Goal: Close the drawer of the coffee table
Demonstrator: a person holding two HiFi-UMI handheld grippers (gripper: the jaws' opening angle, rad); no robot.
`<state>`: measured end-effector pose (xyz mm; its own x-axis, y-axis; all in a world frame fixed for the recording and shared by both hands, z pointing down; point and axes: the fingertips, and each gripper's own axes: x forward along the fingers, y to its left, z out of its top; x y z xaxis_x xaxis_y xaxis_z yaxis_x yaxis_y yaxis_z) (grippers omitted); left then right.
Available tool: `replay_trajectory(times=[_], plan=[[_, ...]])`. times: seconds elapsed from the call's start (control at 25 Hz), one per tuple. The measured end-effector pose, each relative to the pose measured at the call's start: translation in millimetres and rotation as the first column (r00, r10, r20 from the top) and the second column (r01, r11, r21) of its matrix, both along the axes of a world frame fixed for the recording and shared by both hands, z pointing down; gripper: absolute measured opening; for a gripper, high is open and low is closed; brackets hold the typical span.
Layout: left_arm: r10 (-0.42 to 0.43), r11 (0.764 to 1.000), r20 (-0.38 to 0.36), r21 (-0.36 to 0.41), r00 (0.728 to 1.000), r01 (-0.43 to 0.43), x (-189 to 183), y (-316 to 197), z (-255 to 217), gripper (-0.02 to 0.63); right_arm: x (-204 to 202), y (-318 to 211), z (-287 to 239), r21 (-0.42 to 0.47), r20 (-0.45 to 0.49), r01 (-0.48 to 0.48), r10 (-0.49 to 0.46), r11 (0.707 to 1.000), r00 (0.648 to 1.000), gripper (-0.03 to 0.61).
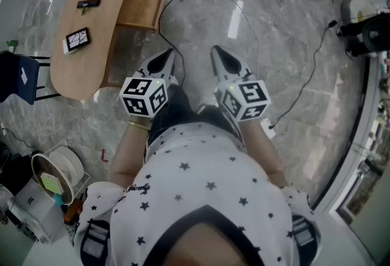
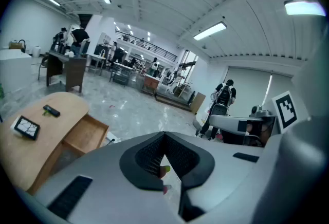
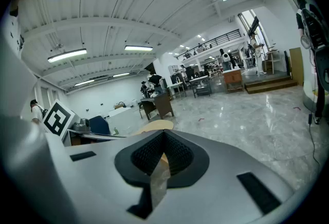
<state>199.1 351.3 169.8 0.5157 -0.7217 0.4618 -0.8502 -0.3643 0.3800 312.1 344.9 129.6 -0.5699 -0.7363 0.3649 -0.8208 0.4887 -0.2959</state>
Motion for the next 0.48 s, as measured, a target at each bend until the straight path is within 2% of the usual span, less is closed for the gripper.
replay_trajectory(times=[0.12,0.24,0.48], plan=[[-0.044,0.999,-0.020,-0.012,0.999,0.043,23,50,2,0.009,11,48,-4,0.015,-0.009,0.031,-0.031,0.999,0.999,0.008],[-0.046,0.999,-0.012,-0.017,0.999,0.046,41,88,0,0.009,23,84,-9,0.021,-0.011,0.055,-0.055,0.998,0.998,0.008],[-0.026,0.999,-0.014,-0.029,1.000,0.026,54,117,-7,0.009,29,113,-11,0.017,-0.006,0.079,-0.079,0.997,0.997,0.008]])
